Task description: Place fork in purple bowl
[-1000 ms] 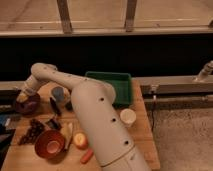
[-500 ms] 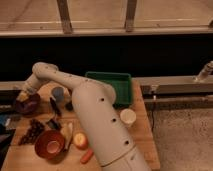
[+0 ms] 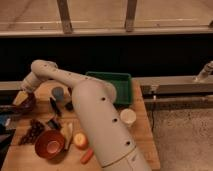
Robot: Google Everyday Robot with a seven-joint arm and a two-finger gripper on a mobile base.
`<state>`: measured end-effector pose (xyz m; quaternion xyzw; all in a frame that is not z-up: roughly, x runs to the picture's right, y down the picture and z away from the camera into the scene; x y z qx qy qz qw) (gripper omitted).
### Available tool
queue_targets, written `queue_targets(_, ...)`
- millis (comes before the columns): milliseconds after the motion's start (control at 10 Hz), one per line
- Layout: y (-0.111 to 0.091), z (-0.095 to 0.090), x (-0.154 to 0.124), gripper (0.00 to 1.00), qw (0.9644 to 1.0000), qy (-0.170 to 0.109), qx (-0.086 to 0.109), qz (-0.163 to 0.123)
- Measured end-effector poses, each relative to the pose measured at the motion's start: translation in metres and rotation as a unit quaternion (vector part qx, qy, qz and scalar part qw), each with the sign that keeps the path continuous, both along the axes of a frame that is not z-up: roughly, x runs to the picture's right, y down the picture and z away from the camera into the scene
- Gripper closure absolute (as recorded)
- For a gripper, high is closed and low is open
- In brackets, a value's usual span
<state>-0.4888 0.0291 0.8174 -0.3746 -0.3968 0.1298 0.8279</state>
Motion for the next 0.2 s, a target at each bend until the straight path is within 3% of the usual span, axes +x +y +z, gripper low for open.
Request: queue_targets(200, -0.028, -0.015, 0.013, 0.20, 0.9989, 0.013, 0.039, 0.022)
